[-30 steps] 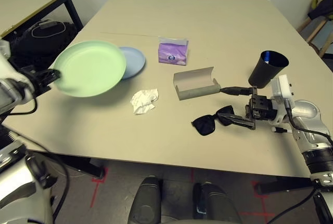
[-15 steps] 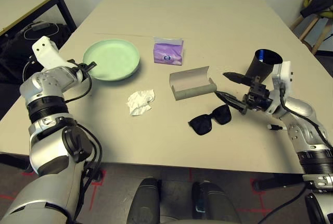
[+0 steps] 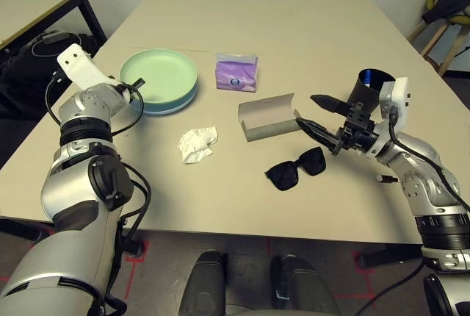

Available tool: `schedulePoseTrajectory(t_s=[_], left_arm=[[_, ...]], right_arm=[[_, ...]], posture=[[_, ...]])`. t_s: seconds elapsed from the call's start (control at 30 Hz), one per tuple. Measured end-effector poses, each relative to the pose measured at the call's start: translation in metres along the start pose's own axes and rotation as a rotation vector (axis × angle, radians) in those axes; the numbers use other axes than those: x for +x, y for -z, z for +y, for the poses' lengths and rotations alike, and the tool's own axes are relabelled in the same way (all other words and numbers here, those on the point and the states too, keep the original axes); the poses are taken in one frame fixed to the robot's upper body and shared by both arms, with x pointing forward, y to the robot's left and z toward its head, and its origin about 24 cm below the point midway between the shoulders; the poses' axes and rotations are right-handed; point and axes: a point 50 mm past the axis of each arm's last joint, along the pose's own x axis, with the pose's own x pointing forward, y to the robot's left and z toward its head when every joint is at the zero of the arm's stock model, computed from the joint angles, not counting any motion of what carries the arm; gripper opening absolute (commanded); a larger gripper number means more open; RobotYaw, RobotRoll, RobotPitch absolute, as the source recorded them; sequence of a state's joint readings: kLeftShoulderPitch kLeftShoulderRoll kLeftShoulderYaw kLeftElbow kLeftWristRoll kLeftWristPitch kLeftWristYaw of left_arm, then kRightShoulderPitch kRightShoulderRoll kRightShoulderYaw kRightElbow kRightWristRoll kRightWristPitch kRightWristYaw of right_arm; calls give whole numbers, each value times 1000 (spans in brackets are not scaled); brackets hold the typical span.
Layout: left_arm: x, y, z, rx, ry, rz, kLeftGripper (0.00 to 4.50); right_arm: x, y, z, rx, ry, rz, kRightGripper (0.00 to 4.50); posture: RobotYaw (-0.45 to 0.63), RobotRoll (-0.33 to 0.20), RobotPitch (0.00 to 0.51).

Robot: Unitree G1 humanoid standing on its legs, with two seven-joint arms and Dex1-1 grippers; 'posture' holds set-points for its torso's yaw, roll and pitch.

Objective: Organize and tidy the items on the table.

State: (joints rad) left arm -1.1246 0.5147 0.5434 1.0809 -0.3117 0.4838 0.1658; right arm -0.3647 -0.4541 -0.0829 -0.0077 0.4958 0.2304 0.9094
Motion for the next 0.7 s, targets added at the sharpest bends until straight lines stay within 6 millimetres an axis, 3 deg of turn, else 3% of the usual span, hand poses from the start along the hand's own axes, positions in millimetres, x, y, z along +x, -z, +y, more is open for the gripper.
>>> schedulePoseTrajectory(t_s=[0.17,0.33,0.57,0.7], left_arm=[[-2,-7,-8,97,116,-75,2674],[-14,6,1,424,422,-35,4482],[-67,22,9,788,905,125,4482],[-76,39,3,844,1010,185,4482]], right_arm=[[0,0,0,1,0,3,4500],[-1,-1,-2,-14,4,24,4500],[1,1,-1,-19,-1,39,4500],[1,1,-1,-24,-1,42,4500]], posture=[[189,0,76],[196,0,73],[201,0,70],[195,0,69]])
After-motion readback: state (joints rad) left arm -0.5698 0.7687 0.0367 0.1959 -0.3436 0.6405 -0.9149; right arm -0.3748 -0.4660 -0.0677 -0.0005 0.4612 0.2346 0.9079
